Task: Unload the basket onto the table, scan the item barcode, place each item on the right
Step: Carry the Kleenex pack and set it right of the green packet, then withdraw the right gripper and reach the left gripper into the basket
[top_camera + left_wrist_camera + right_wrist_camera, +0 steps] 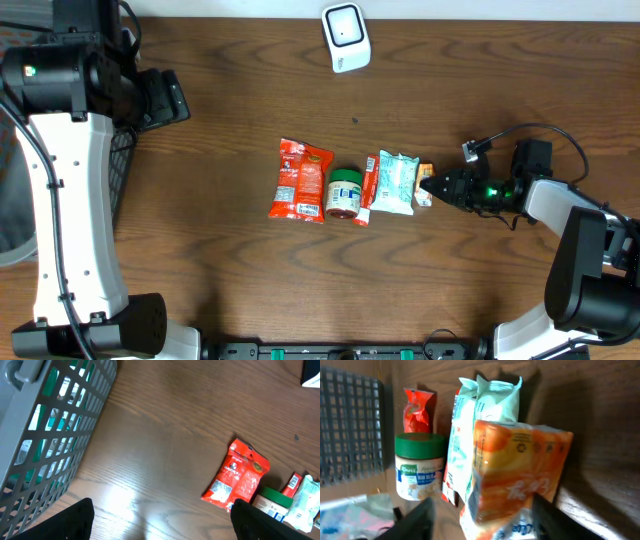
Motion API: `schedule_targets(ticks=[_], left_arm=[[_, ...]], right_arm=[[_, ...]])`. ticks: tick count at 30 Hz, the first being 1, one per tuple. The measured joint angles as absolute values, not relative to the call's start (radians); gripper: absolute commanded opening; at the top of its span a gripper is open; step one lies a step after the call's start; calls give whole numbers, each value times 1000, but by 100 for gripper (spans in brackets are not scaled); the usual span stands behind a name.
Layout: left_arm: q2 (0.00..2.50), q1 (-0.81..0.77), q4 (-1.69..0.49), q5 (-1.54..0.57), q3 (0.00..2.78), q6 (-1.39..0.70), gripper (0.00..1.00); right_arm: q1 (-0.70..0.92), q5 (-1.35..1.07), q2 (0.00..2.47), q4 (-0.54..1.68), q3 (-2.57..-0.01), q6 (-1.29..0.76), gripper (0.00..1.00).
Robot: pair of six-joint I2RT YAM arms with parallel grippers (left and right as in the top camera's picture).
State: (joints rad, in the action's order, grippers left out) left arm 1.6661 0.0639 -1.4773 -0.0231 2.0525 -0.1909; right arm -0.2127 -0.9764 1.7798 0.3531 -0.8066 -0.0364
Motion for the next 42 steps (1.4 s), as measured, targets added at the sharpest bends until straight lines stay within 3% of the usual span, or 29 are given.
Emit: schedule_targets(ticks=[11,26,32,38,42], left_arm=[[1666,64,-1477,-23,2053,-191,87],[1666,64,-1477,-23,2053,-191,88],[1666,64,-1477,-23,2053,-191,87],[1666,64,-1477,-23,2053,-191,87],[1666,64,-1477,-23,2053,-191,87]], right_arm=[[-213,-968,1780,373,-810,-36,71],[-213,-796,1780,740,-1094,-19,70],[-197,-600,1780,862,-1257,-23,80],[-194,-397,1780,856,-1286,-43,99],[-194,-266,1780,855,-1286,-44,99]])
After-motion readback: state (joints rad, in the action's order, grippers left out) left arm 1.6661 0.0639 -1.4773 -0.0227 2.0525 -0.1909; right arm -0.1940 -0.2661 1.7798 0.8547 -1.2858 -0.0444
